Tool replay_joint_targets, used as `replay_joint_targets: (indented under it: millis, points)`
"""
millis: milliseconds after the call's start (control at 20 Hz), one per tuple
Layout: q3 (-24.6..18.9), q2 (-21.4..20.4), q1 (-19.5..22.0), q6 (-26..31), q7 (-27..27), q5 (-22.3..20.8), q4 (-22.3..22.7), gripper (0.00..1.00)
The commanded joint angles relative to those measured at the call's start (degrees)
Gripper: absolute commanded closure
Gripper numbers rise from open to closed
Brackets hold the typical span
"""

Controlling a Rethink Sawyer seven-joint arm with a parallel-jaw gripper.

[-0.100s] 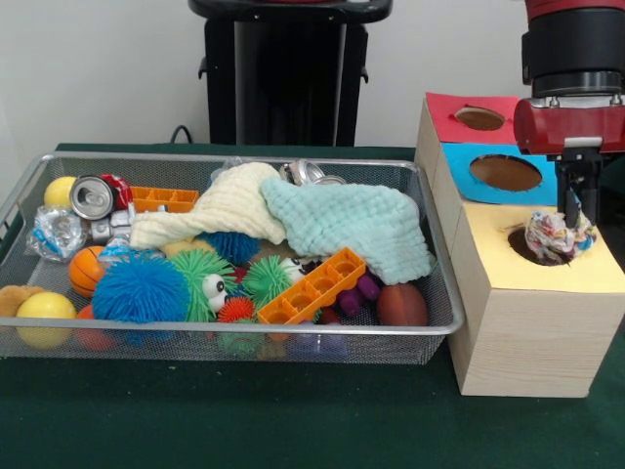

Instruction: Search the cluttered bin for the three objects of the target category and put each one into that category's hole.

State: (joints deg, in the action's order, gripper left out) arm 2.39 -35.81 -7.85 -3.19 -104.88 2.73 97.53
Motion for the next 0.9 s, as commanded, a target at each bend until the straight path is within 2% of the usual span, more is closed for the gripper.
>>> replay_joint_targets:
  millis: [50, 550, 600, 700, 850, 900]
  points:
    - [-1.5, 2.2, 0.2, -0.9, -9.9, 1.7, -1.2, 0.00]
    - [-2.2, 1.7, 1.0, 0.3, -9.0, 0.6, -0.3, 0.00]
    - [-1.3, 1.8, 0.3, -0.7, -9.5, 1.0, -0.5, 0.00]
    - [1.7, 1.1, -1.2, 0.9, -9.4, 1.9, -0.5, 0.00]
    - [4.8, 0.1, -2.5, 4.4, -8.8, 2.4, -0.9, 0.00]
    - [7.7, 0.3, -4.0, 6.6, -8.3, 2.8, -1.7, 0.00]
